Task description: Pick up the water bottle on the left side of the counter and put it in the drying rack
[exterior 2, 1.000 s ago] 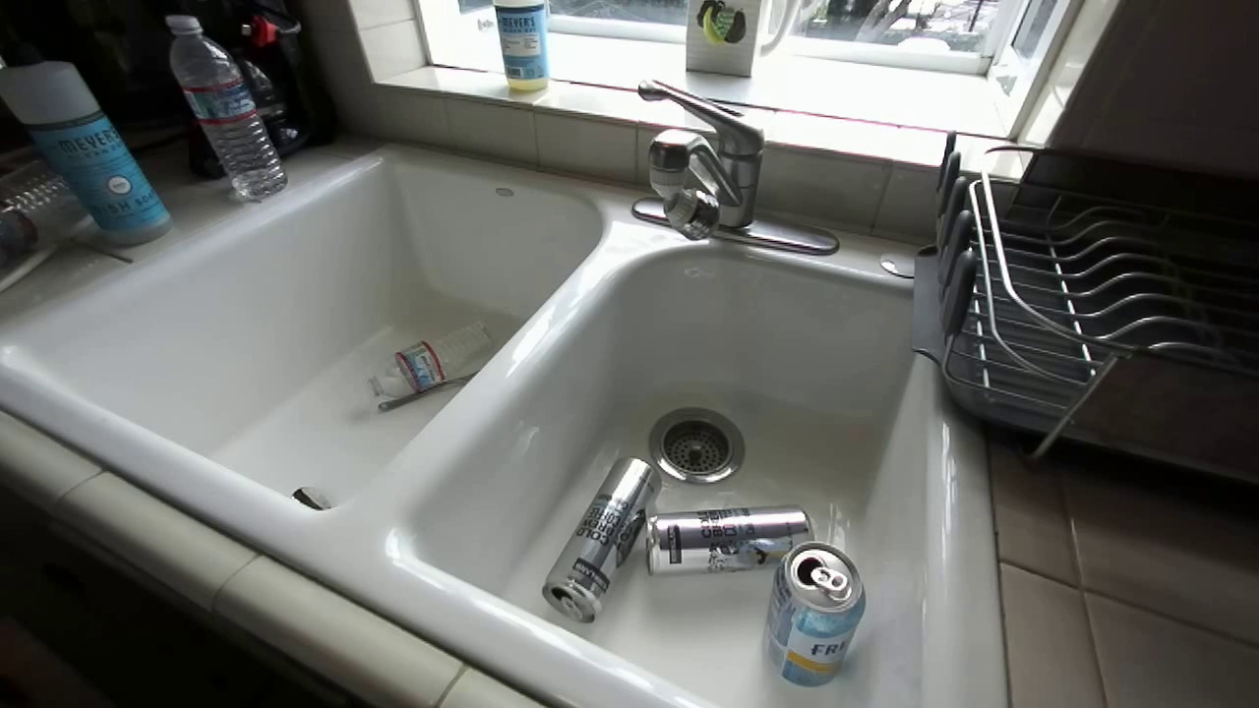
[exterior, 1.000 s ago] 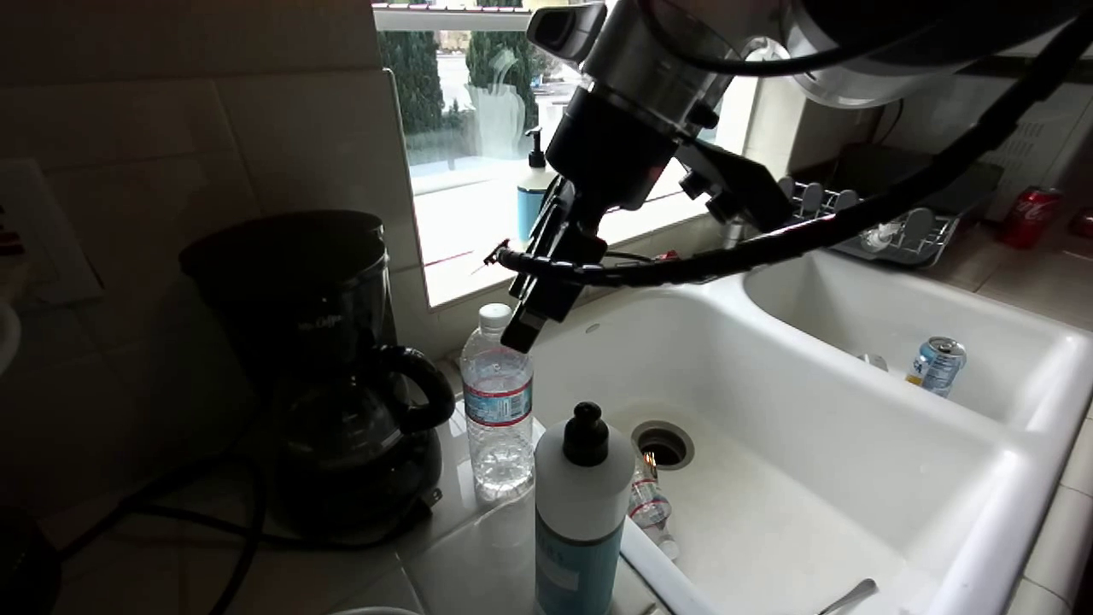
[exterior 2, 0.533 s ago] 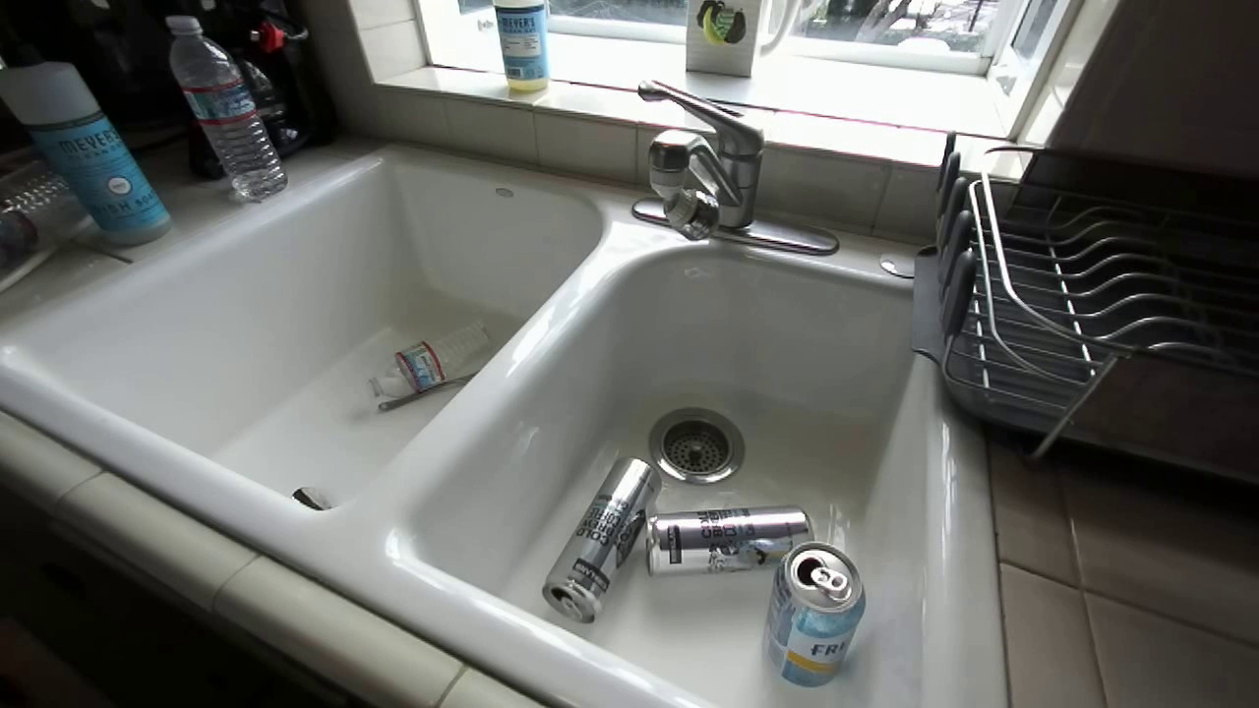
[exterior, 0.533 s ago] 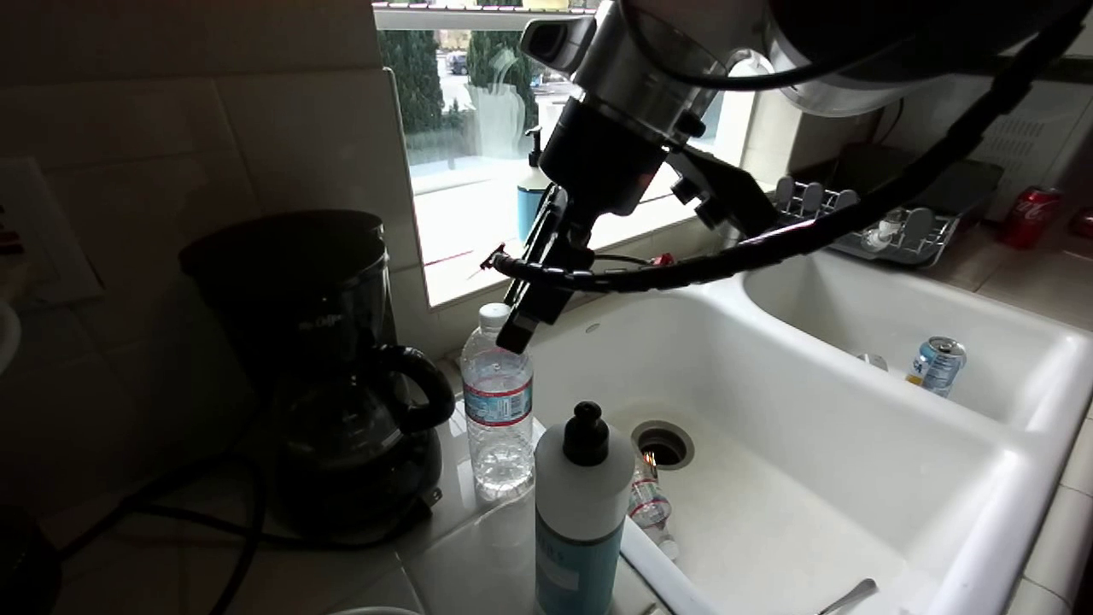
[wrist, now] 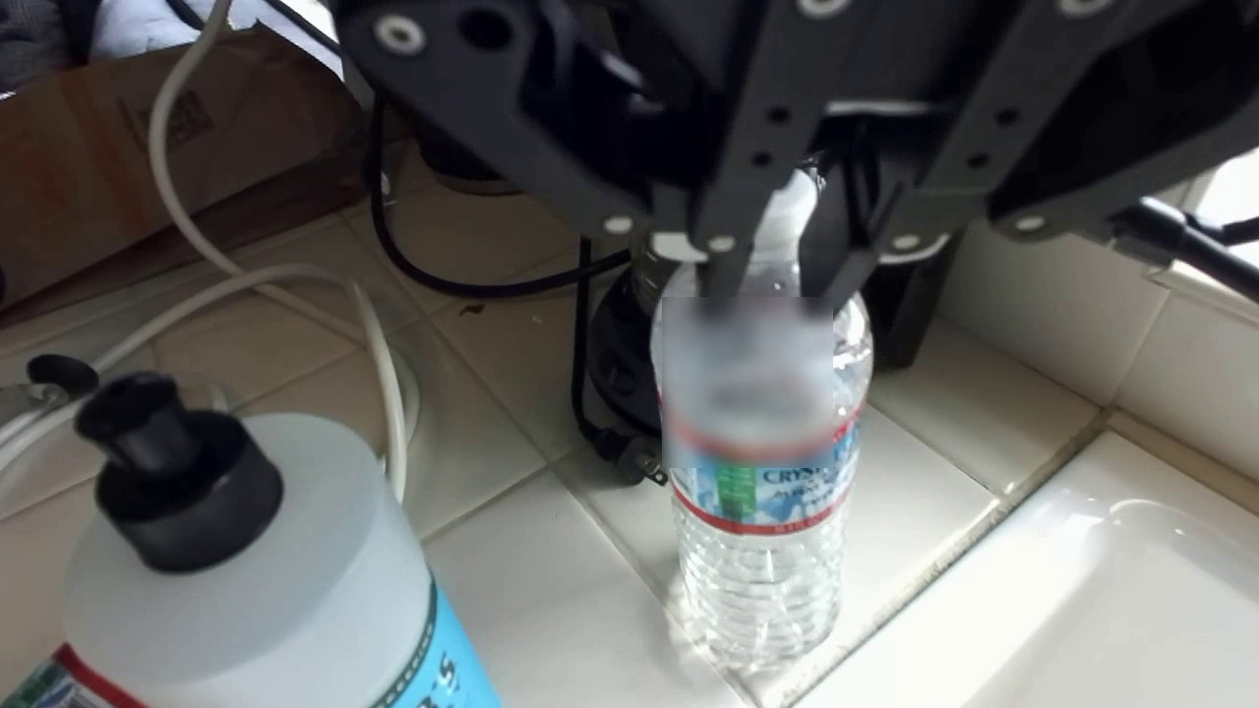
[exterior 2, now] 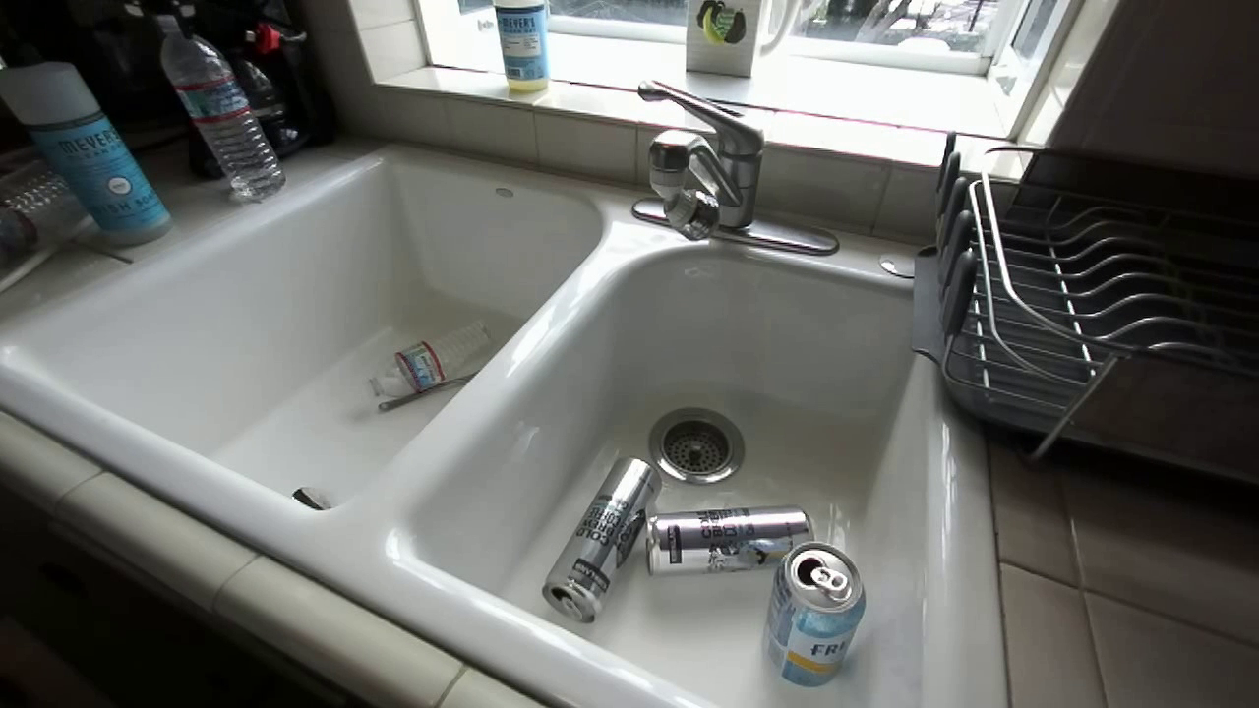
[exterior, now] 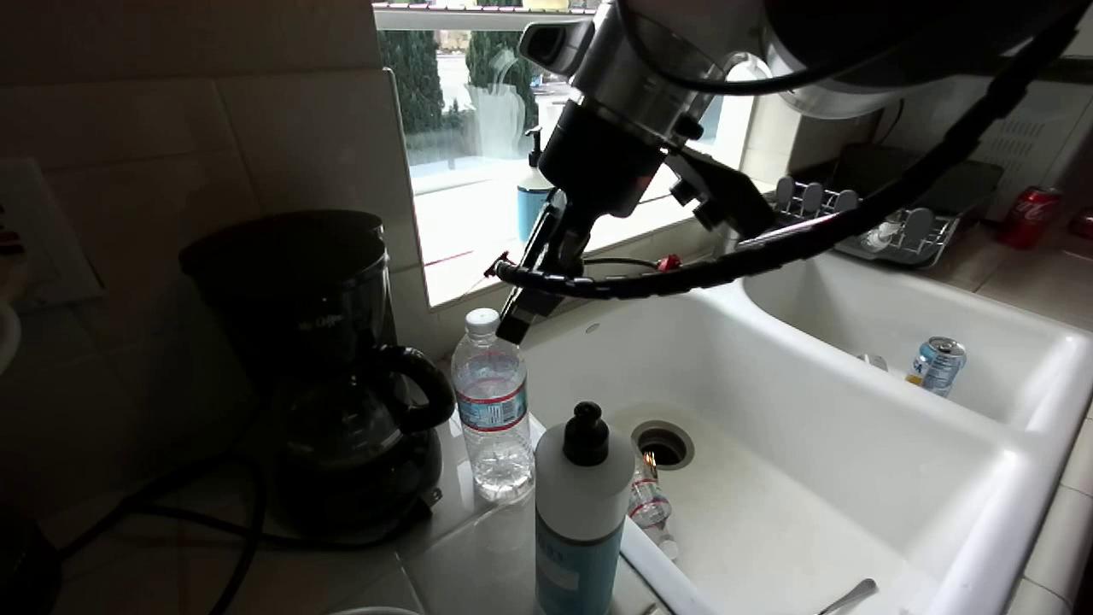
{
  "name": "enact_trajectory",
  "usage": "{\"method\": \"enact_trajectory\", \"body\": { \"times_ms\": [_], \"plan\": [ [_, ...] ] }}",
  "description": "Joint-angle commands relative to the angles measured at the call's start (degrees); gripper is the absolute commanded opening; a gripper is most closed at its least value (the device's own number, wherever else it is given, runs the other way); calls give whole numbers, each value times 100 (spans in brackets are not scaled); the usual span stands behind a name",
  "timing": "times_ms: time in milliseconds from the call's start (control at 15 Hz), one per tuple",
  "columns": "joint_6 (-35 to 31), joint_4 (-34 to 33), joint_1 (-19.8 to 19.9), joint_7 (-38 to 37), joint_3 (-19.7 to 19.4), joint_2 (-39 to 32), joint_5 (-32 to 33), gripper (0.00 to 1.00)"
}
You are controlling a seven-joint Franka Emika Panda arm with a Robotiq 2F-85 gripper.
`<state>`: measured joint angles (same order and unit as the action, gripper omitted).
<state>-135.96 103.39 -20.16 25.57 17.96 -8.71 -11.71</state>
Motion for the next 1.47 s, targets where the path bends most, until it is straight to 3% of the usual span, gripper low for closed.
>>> {"method": "enact_trajectory", "body": {
  "times_ms": [0, 67, 133, 267, 867, 1200, 1333, 1400],
  "plan": [
    [-59, -29, 85, -151, 85, -3, 154, 0],
    [-60, -22, 88, -194, 72, 4, 196, 0],
    [-91, -14, 94, -234, 66, 15, 213, 27],
    [-74, -40, 104, -283, 65, 9, 264, 29],
    [-13, -169, 91, -258, 123, -82, 385, 96],
    [36, -192, 87, -228, 173, -124, 372, 100],
    [50, -195, 81, -234, 190, -150, 388, 95],
    [54, -199, 79, -231, 199, -166, 393, 88]
  ]
}}
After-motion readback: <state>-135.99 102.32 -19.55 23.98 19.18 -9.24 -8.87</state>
